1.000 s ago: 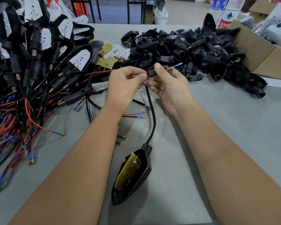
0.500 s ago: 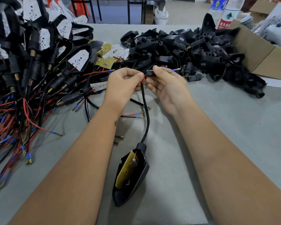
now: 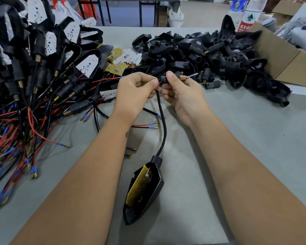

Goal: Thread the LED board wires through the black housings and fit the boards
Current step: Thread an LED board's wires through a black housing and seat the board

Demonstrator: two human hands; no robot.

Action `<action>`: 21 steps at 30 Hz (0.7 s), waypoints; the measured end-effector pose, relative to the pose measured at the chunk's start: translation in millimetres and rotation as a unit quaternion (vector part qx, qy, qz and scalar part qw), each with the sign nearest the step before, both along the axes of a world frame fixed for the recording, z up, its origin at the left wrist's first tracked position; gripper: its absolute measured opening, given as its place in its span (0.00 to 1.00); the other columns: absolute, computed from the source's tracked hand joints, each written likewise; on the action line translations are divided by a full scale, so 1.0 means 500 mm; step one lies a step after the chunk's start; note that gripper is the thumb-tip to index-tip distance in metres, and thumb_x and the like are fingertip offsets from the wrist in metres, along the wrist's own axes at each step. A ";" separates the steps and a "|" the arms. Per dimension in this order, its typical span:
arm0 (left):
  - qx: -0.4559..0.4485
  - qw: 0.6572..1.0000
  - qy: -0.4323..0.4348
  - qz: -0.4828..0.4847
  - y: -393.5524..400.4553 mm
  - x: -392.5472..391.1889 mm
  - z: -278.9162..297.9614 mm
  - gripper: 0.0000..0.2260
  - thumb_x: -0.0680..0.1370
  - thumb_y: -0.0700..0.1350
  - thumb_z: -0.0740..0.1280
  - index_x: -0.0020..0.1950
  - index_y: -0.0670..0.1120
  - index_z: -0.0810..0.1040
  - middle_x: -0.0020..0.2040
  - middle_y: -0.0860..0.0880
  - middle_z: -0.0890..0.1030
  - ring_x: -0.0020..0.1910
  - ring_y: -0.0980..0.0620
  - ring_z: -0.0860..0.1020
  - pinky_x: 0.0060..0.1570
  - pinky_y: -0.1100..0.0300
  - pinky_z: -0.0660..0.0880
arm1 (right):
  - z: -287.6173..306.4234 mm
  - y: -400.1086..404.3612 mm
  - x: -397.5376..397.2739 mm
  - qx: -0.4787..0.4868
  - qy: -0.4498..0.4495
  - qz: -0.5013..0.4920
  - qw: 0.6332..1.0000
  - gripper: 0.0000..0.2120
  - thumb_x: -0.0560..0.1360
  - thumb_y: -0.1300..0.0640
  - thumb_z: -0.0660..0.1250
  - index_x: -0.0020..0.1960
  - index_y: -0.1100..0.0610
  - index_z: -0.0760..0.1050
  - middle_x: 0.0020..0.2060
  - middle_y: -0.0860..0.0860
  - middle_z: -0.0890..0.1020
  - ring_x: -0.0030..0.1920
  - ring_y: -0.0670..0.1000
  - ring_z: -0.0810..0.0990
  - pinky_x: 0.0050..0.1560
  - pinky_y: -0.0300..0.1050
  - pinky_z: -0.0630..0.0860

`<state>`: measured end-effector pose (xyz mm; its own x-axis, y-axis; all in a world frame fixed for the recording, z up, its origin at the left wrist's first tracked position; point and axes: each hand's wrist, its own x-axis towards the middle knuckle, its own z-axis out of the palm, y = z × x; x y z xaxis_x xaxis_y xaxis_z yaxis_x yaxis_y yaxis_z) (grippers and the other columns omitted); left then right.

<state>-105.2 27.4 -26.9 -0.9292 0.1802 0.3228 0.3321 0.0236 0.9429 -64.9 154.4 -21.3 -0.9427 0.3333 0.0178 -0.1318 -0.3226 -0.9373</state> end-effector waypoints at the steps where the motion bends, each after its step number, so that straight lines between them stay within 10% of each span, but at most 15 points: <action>1: -0.014 1.000 0.011 0.000 0.001 0.001 0.001 0.08 0.76 0.36 0.70 0.40 0.48 0.81 0.32 0.54 0.82 0.32 0.60 0.78 0.37 0.66 0.76 | 0.001 0.000 0.000 -0.002 -0.003 -0.002 1.000 0.07 0.77 0.57 0.69 0.46 0.60 0.74 0.35 0.56 0.79 0.32 0.48 0.78 0.34 0.37 0.76; 12: -0.088 0.996 0.029 0.010 0.017 0.009 0.003 0.05 0.76 0.37 0.71 0.43 0.46 0.81 0.37 0.47 0.82 0.35 0.55 0.77 0.43 0.55 0.78 | 0.000 -0.001 -0.003 -0.015 -0.002 -0.018 1.000 0.07 0.79 0.56 0.67 0.52 0.60 0.76 0.26 0.48 0.74 0.26 0.46 0.69 0.28 0.36 0.66; 21: 0.088 0.989 -0.119 -0.012 0.019 0.005 0.002 0.05 0.75 0.35 0.72 0.47 0.43 0.79 0.40 0.46 0.84 0.37 0.54 0.84 0.39 0.62 0.80 | 0.010 0.003 0.003 -0.074 0.020 0.029 0.997 0.03 0.80 0.63 0.63 0.48 0.59 0.75 0.31 0.52 0.78 0.28 0.46 0.76 0.32 0.36 0.73</action>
<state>-102.6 36.7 -26.1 -0.9786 0.1642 0.1238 0.0985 -0.1541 0.9831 -63.4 155.8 -16.5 -0.9598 0.2804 0.0096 -0.1447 -0.4654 -0.8732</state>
